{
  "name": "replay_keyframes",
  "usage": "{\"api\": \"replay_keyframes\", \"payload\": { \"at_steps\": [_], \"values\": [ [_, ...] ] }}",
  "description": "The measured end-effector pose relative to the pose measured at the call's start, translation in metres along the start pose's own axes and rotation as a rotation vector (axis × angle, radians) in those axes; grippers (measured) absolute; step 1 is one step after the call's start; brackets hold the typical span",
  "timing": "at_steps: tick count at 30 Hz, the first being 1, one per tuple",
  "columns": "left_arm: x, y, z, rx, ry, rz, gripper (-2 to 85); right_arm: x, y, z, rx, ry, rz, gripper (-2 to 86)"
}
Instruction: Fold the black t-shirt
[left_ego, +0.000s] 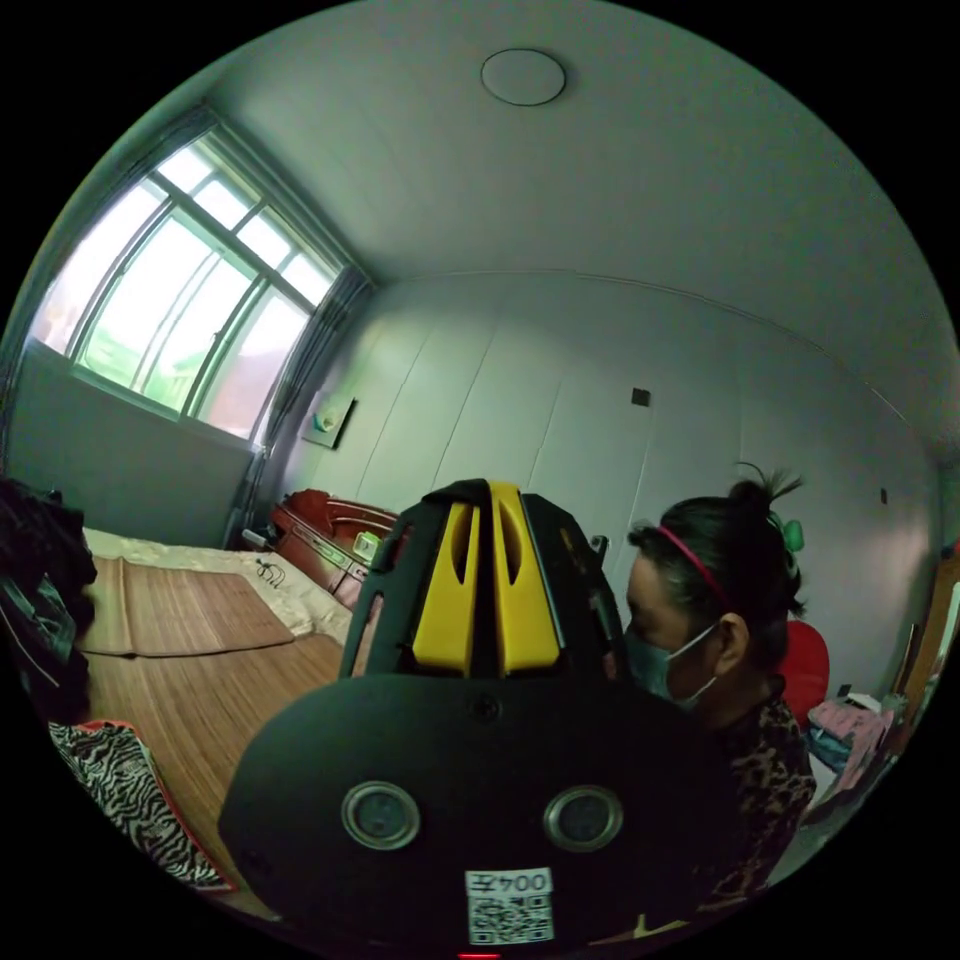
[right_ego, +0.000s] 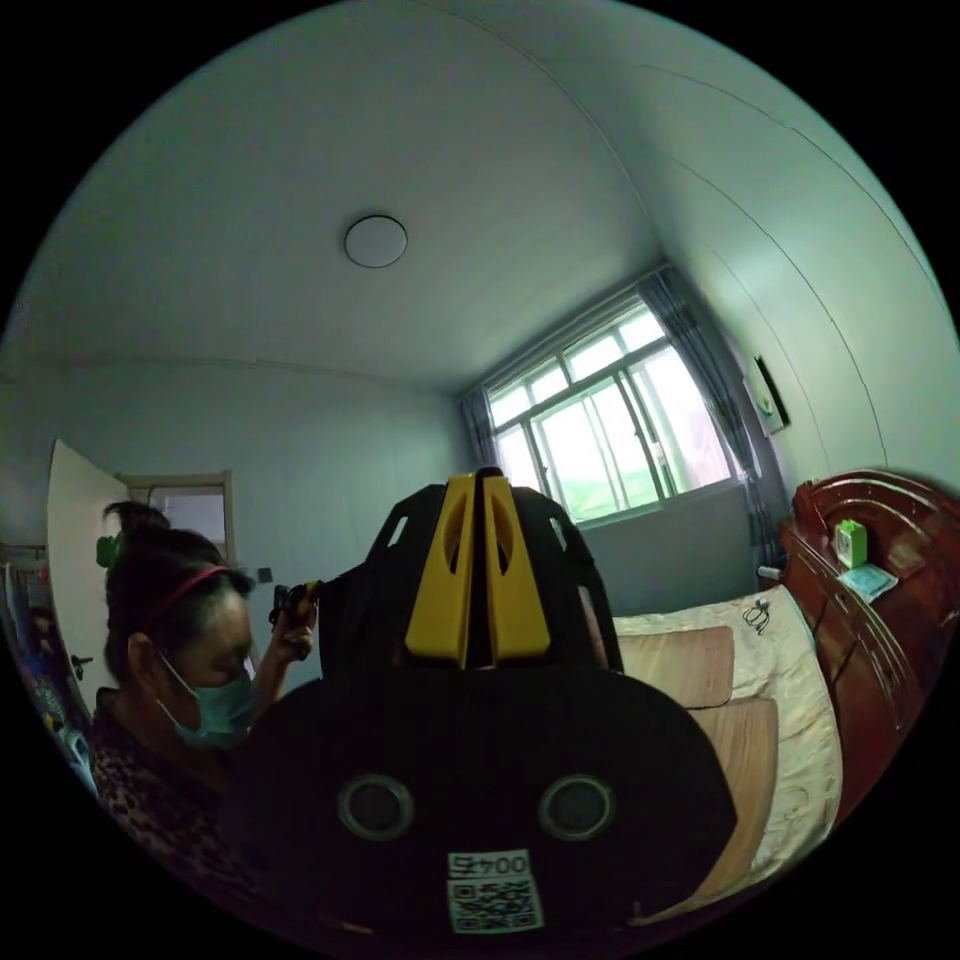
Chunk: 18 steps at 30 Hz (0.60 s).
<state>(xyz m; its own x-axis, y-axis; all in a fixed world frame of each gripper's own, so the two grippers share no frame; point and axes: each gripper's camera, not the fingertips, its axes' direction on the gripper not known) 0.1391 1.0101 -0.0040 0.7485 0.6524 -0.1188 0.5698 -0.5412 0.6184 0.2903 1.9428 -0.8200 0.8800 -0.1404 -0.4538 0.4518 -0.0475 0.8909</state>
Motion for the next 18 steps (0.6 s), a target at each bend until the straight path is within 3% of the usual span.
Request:
{"api": "replay_keyframes", "payload": {
  "at_steps": [5,12,18],
  "values": [
    [-0.101,-0.001,0.042,-0.066,-0.062,-0.149,3.7,0.085,0.022,0.068,-0.095,0.077,0.14,-0.6],
    [-0.304,-0.004,0.128,-0.206,-0.2,-0.416,3.5,0.234,0.057,0.197,-0.254,0.249,0.329,-0.6],
    [-0.376,-0.056,0.176,-0.1,-0.228,-0.323,3.5,0.292,0.046,0.264,-0.205,0.308,0.313,-0.5]
  ]
}}
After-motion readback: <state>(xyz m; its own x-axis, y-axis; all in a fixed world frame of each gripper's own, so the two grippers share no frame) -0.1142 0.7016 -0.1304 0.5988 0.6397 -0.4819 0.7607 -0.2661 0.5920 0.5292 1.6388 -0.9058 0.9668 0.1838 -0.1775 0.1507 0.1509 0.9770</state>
